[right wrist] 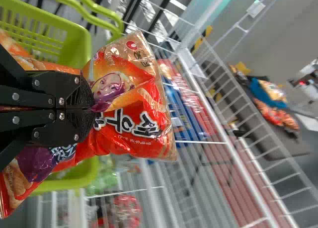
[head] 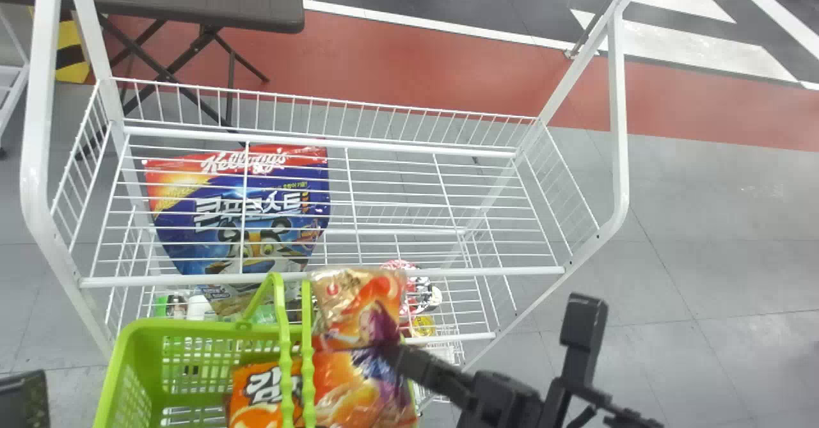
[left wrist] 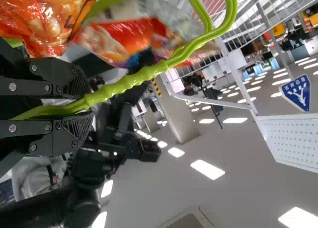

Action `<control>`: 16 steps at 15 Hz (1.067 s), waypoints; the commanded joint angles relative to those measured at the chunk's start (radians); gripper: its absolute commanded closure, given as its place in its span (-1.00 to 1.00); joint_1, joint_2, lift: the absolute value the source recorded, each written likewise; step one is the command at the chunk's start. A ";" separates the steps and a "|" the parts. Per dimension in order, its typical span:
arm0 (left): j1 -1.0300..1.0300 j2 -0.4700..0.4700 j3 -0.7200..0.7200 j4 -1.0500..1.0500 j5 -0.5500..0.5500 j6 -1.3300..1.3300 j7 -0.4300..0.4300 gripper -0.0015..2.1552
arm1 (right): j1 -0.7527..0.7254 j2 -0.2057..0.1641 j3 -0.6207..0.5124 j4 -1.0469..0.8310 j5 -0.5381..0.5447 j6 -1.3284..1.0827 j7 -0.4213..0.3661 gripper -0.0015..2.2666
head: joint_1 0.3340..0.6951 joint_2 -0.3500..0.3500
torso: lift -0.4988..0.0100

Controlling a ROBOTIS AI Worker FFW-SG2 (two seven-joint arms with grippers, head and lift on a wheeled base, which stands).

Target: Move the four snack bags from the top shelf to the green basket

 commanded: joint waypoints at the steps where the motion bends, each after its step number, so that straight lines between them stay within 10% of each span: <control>1: 0.003 0.000 -0.022 -0.006 -0.010 -0.005 0.005 -0.08 | 0.017 0.002 0.007 0.042 -0.069 0.075 0.021 0.98 | 1.00 -1.00 | 0.96; 4: 0.027 0.000 -0.025 -0.021 -0.015 -0.023 0.009 -0.08 | 0.019 0.002 -0.016 0.051 -0.170 0.253 0.055 0.98 | 1.00 -1.00 | 0.96; 11: 0.066 0.005 -0.025 -0.053 -0.015 -0.048 0.001 -0.08 | 0.012 0.002 -0.010 0.045 0.011 0.136 -0.040 0.96 | 1.00 -1.00 | 0.96; 13: 0.069 0.005 -0.029 -0.058 -0.015 -0.048 0.005 -0.08 | 0.014 0.002 -0.006 0.010 0.057 0.158 -0.063 0.39 | 1.00 -1.00 | 0.96; 15: 0.076 0.006 -0.031 -0.066 -0.016 -0.048 0.005 -0.08 | 0.017 0.002 0.007 -0.016 0.086 0.148 -0.078 -0.86 | 1.00 -1.00 | 0.96; 16: 0.082 0.006 -0.031 -0.070 -0.016 -0.057 0.005 -0.08 | 0.019 0.002 0.005 -0.030 0.091 0.145 -0.080 -1.00 | 1.00 -1.00 | 0.96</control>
